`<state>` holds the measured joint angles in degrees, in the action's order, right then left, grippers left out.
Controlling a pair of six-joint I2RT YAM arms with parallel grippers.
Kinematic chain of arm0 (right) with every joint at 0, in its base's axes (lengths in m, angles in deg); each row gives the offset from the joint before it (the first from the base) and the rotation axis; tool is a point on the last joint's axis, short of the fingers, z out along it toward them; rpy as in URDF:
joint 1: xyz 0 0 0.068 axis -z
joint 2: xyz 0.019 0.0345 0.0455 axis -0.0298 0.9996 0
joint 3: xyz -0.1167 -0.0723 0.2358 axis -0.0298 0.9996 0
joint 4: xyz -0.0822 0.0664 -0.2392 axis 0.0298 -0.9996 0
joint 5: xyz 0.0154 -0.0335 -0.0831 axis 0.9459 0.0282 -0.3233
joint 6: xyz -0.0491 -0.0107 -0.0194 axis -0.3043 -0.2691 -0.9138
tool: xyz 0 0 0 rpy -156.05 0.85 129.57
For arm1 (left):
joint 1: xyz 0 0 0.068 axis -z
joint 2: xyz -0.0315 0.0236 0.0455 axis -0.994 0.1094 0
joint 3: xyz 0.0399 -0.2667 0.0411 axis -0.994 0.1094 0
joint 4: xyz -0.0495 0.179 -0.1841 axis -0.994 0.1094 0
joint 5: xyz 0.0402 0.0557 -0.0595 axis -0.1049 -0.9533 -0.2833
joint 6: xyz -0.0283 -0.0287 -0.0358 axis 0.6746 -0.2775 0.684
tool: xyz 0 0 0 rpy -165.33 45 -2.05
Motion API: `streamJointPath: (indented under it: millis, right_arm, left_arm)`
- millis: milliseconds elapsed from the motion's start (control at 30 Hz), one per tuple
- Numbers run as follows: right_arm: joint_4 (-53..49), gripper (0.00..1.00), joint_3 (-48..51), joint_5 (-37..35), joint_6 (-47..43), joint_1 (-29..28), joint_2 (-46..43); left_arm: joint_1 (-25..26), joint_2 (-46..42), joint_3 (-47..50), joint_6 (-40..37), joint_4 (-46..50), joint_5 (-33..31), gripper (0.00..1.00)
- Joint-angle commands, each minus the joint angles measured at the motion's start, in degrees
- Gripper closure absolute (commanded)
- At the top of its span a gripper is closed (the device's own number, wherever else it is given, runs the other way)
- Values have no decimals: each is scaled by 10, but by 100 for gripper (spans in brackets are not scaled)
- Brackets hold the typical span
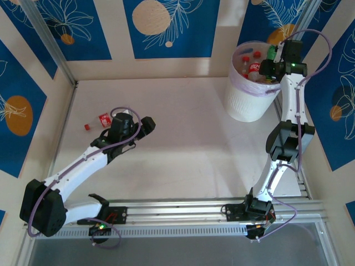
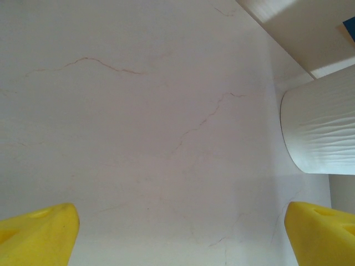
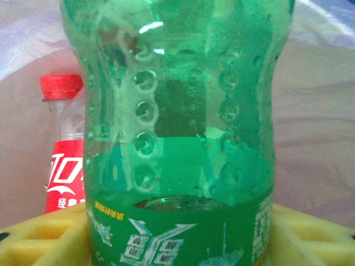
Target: Put the plastic bottles in the bin
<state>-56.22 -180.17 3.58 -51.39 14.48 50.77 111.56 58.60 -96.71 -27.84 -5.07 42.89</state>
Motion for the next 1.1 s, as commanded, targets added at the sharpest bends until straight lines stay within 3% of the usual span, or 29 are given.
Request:
streamJointPath:
  millis: [0,533,1067]
  right_arm:
    - [-29,32,-3,19,14,-5,28]
    - [-80,10,-91,27,4,-15,16]
    - [-96,8,-126,25,-7,-38,-63]
  left_arm:
    - [-7,-4,5,2,5,-10,5]
    - [-10,-3,11,2,1,-10,5]
    - [-22,-7,15,-2,5,-11,5]
